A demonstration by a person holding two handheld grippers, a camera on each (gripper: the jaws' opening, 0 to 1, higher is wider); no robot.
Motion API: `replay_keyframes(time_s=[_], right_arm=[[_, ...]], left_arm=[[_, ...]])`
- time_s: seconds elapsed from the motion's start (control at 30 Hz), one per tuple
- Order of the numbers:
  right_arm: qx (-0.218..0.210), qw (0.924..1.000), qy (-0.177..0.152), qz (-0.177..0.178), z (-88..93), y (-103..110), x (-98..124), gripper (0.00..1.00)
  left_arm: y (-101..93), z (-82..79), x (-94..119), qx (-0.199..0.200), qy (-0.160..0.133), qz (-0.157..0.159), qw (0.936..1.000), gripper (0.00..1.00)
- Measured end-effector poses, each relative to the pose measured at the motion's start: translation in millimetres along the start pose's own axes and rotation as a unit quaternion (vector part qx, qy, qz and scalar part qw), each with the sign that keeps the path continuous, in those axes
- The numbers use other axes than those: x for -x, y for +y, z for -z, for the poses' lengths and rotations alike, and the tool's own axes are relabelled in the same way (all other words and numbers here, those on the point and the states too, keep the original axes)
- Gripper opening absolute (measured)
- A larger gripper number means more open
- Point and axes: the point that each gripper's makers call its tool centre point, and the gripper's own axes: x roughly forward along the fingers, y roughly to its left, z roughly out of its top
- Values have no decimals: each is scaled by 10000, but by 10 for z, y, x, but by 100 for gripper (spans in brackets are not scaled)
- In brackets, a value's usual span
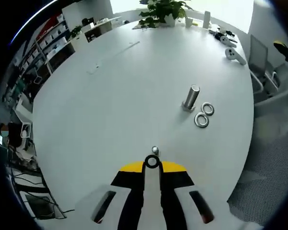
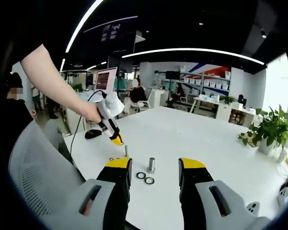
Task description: Place the washer onto the threaded stud by aligning its center hole with the stud, sliding it down to the base, and recovering from edge contact or off-axis alignment until the washer reaches the visible bottom stop.
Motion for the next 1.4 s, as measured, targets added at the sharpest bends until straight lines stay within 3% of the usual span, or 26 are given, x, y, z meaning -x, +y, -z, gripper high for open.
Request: replay_keyframes(time_s=[0.23,0.37,1.4], right_arm=[[25,10000,-1,0,1,1,0,41],[47,10000,20,-2,9,4,0,41],[179,9998,89,39,31,-11,-6,40]], left_arm=[[8,-66,-55,-98,66,76,9999,9],[-1,-42,-84,-351,235,50,9991,9],[-20,-63,-173,-621,551,104,9965,9]])
